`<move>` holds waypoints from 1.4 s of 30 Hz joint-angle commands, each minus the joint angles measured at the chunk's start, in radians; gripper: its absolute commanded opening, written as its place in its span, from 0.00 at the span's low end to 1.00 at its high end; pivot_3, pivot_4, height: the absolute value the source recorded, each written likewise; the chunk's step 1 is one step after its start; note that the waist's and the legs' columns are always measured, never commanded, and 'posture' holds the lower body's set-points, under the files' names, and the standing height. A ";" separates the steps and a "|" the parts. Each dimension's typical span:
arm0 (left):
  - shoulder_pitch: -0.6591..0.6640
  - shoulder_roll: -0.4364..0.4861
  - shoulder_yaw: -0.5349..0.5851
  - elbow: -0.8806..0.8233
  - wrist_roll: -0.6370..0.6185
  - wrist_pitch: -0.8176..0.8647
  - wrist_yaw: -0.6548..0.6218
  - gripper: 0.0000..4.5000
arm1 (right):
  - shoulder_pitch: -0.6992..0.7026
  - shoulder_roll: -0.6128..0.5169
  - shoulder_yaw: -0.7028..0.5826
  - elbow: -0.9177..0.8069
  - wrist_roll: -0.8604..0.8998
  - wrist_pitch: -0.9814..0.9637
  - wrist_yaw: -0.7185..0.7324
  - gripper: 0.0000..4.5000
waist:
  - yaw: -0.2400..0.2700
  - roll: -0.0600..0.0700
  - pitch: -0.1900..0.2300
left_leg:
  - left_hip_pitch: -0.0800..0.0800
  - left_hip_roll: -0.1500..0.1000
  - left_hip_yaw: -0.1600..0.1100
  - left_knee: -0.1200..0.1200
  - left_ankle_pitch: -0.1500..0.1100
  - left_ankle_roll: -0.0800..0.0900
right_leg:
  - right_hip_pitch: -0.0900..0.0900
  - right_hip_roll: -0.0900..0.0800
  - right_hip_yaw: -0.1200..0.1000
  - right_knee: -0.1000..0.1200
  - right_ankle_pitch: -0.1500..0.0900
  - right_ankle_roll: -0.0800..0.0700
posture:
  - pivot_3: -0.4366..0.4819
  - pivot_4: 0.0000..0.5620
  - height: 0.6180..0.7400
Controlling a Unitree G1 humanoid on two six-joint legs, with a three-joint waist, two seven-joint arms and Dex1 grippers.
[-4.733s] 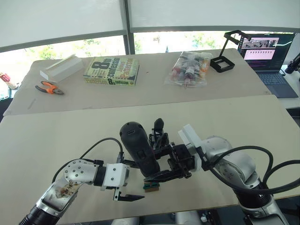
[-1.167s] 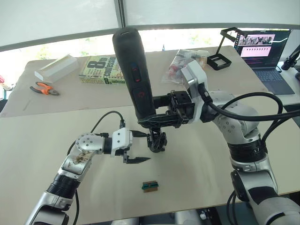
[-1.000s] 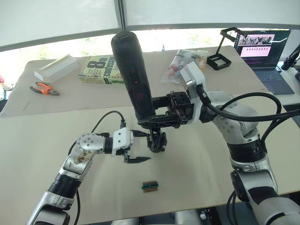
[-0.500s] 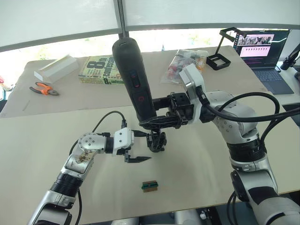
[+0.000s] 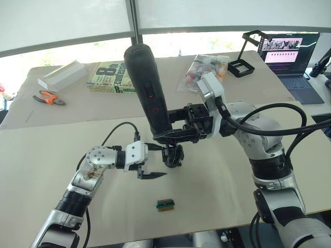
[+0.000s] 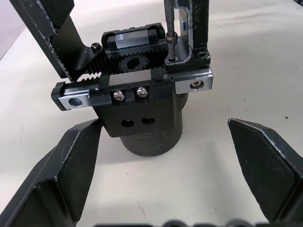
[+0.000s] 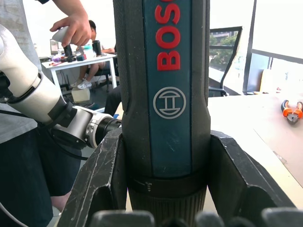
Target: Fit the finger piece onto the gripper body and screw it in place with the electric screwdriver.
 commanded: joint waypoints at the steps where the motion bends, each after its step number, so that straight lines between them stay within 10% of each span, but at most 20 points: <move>1: -0.019 -0.004 0.002 -0.004 -0.003 -0.016 0.002 1.00 | -0.010 0.011 -0.020 -0.044 0.018 -0.036 0.003 0.43 | 0.000 0.000 0.000 | 0.000 0.000 0.000 0.000 0.000 0.000 | 0.000 0.000 0.000 0.000 0.000 0.000 | 0.48 0.27 0.98; 42: -0.028 -0.013 -0.002 -0.008 0.000 -0.007 0.013 1.00 | -0.030 0.003 -0.031 -0.040 0.023 -0.039 0.027 0.43 | 0.000 0.000 0.000 | 0.000 0.000 0.000 0.001 0.000 0.000 | 0.000 0.000 0.000 0.000 0.001 0.000 | 0.48 0.27 0.98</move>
